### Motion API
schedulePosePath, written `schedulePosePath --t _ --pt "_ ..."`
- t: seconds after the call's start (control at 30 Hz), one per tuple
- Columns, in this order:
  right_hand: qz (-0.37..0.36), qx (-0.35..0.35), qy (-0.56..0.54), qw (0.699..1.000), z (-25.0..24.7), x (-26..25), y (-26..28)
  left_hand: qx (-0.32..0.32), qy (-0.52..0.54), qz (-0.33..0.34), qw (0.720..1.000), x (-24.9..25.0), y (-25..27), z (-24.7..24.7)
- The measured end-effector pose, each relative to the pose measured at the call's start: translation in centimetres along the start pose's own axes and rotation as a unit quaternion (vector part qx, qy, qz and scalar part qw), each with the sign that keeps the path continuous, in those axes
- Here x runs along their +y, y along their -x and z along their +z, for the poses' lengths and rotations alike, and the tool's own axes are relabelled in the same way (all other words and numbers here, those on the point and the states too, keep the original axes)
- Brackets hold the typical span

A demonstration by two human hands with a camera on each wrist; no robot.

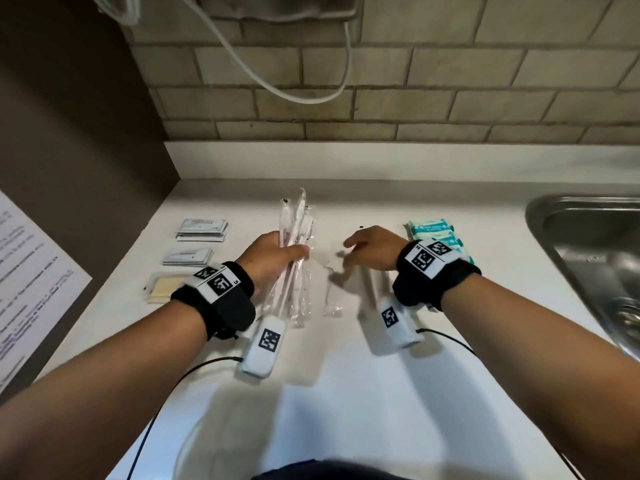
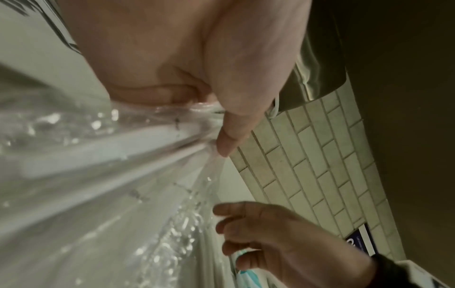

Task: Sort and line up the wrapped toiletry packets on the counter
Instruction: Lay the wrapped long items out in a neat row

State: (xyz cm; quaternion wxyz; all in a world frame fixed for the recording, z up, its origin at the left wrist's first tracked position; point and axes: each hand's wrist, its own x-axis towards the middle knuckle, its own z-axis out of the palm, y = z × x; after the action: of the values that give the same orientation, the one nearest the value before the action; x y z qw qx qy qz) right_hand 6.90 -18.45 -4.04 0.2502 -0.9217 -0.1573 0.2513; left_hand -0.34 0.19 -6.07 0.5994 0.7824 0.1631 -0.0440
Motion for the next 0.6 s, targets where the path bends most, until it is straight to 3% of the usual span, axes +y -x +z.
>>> schedulePosePath --t 0.13,0.37,0.5,0.6 --pt "0.051 0.076 0.185 0.978 0.5 1.3 -1.6 0.017 -0.005 0.013 1.000 0.5 -0.6 -0.3" --pt "0.081 0.070 0.214 0.971 1.2 2.0 -3.5 0.031 0.009 0.029 0.999 0.9 -1.4 -1.6" --pt "0.066 0.091 0.167 0.979 0.5 1.1 -3.2 0.036 0.019 0.026 0.999 0.4 -1.2 -2.4" --pt "-0.009 0.117 0.031 0.993 -0.2 -1.6 -2.7 0.015 0.055 0.009 0.998 0.0 -0.7 -2.6"
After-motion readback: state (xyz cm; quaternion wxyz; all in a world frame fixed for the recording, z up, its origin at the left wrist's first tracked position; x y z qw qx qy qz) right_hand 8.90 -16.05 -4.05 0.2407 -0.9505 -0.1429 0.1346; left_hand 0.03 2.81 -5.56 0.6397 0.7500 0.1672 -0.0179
